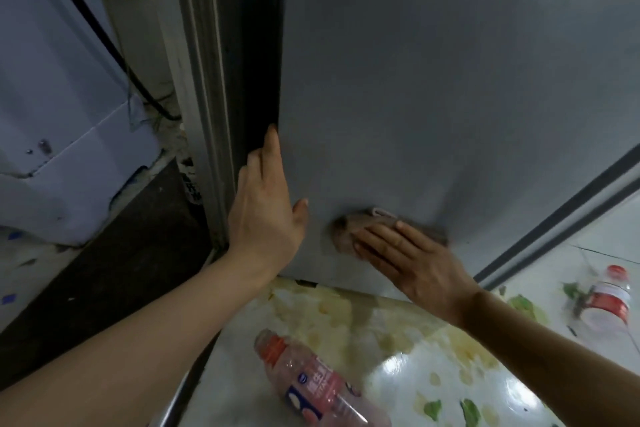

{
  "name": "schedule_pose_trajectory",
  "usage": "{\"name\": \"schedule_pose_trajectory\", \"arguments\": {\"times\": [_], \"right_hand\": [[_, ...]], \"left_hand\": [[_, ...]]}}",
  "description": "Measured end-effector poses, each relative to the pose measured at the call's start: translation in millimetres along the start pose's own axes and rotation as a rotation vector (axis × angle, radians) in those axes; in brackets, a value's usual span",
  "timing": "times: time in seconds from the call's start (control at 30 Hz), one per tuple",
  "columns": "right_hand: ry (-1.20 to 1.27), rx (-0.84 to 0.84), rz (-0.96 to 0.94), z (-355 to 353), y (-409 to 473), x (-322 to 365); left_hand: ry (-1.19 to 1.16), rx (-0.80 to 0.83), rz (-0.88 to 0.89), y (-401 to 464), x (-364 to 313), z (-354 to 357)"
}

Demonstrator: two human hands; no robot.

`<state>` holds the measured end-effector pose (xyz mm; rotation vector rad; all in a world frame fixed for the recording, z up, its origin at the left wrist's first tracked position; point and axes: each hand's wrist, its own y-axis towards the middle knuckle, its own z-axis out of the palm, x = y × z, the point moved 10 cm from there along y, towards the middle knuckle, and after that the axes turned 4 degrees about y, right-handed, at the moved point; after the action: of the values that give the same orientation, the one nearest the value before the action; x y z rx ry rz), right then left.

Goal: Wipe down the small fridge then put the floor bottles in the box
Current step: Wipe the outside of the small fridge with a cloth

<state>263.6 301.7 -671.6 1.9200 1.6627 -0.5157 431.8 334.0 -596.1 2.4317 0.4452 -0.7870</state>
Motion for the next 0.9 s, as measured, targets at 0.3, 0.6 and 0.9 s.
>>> {"name": "schedule_pose_trajectory", "arguments": {"times": [0.3, 0.6, 0.9], "right_hand": [[-0.043, -0.554, 0.364, -118, -32, -114], [0.083, -0.104, 0.191, -10, -64, -41], [0.036, -0.569, 0.514, -96, -105, -149]], "left_hand": [[0.052, 0.004, 0.009, -8, -5, -5], [0.543, -0.060, 0.463, -24, -84, 41], [0.822, -0.306, 0.526, -22, -70, 56]]}}
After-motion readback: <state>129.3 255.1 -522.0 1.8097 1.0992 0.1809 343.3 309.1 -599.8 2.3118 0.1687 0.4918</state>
